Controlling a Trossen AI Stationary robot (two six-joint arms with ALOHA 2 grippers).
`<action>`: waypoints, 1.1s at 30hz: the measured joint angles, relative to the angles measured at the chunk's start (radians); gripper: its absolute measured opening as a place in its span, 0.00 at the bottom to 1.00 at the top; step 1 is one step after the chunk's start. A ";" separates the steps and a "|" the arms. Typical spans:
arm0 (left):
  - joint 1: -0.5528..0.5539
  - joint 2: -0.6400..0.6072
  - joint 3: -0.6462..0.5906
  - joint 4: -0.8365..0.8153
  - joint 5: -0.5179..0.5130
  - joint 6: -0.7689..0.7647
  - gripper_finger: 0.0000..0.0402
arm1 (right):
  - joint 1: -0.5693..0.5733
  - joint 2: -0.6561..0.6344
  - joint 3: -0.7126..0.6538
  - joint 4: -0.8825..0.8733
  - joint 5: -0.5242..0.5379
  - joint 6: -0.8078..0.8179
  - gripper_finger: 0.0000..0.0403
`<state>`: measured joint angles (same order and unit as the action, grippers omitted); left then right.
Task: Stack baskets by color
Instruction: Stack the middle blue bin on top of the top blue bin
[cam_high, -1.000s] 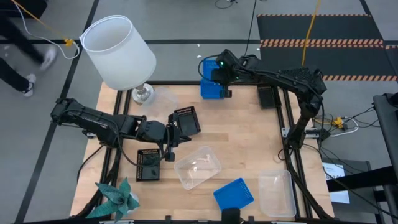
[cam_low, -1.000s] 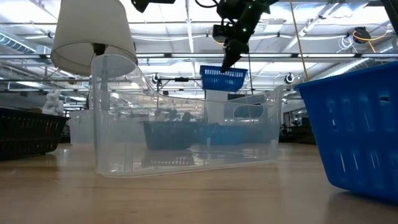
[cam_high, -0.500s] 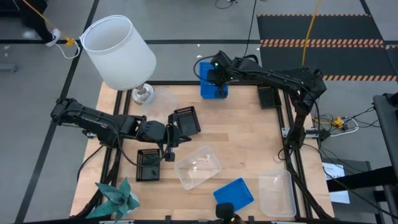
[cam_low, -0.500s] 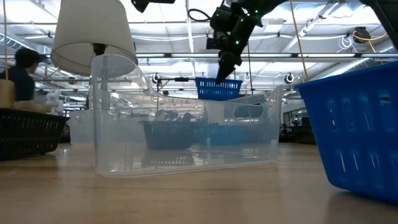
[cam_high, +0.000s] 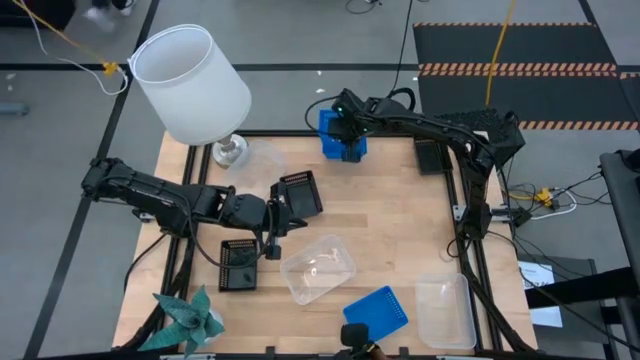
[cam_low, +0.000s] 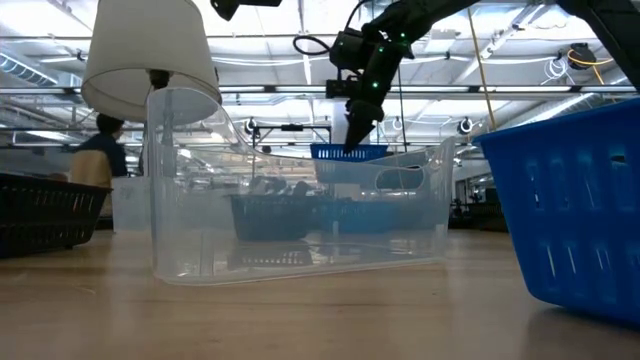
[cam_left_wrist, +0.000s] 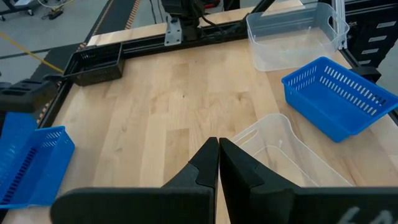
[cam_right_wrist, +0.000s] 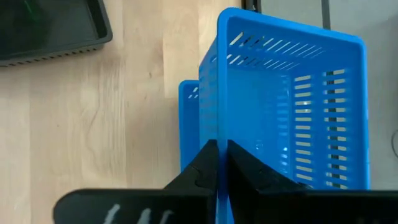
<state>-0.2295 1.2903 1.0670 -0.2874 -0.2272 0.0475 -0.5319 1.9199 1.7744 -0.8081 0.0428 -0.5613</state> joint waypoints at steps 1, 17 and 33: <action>0.000 0.000 0.000 0.000 0.000 0.000 0.04 | 0.000 0.002 0.000 0.005 0.001 0.000 0.02; 0.000 0.000 0.000 0.000 0.000 0.000 0.04 | -0.012 0.010 -0.139 0.131 0.004 -0.005 0.03; 0.000 0.000 0.000 0.000 0.000 0.000 0.04 | -0.017 0.009 -0.229 0.230 0.005 -0.029 0.03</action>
<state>-0.2295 1.2903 1.0672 -0.2871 -0.2270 0.0477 -0.5488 1.9289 1.5452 -0.5780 0.0479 -0.5907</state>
